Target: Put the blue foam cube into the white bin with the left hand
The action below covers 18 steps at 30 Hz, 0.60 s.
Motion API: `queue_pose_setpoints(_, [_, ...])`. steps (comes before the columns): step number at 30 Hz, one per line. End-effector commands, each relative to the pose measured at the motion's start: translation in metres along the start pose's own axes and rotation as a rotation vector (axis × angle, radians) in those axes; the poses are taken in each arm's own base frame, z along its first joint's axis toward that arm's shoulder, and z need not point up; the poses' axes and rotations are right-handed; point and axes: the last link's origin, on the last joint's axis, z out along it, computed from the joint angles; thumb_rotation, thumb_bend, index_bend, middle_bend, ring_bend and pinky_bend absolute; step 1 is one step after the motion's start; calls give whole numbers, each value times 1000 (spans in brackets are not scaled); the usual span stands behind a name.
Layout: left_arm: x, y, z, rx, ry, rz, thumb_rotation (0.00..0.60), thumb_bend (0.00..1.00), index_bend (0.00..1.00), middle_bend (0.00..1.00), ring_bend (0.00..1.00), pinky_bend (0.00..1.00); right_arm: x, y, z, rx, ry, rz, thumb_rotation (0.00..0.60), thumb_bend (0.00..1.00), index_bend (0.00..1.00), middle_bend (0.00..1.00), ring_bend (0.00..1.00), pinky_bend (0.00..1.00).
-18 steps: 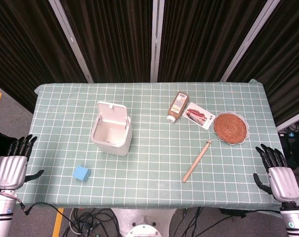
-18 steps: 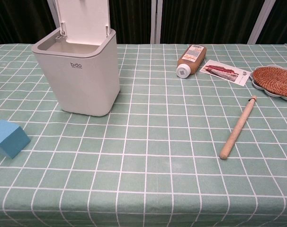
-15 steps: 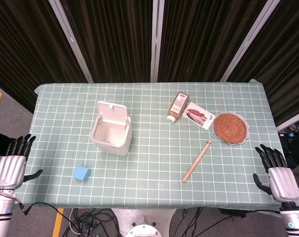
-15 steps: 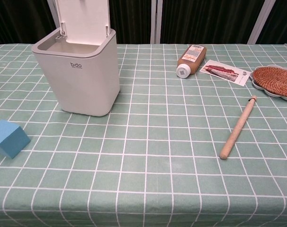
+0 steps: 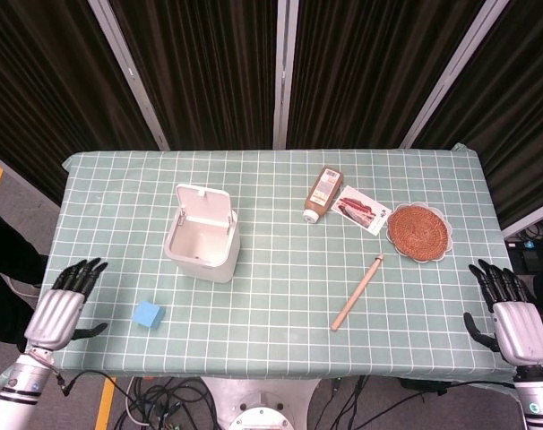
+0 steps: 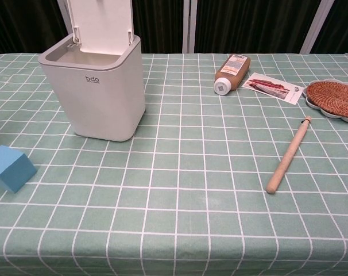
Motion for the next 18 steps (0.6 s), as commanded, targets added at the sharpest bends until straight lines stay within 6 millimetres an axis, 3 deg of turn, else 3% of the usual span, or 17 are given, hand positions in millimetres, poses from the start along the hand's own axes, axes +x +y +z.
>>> queue_pose_setpoints(1, [-15, 17, 5, -68, -68, -10, 600, 0, 39, 47, 6, 164, 0, 3, 1, -4, -2, 1, 600, 336, 0, 0, 0, 0])
queue_pose_setpoints(6, [-31, 32, 14, -126, -131, -21, 600, 0, 39, 60, 12, 184, 1, 5, 3, 1, 3, 2, 600, 338, 0, 0, 0, 0])
queue_pose_setpoints(13, [-48, 34, 33, -131, -171, 21, 600, 0, 45, 74, 35, 230, -1, 10, 1, -12, -2, 7, 600, 339, 0, 0, 0, 0])
queue_pose_setpoints(18, [-54, 34, 38, -139, -156, 49, 600, 30, 149, 194, 161, 359, -3, 12, 1, -19, -7, 8, 600, 337, 0, 0, 0, 0])
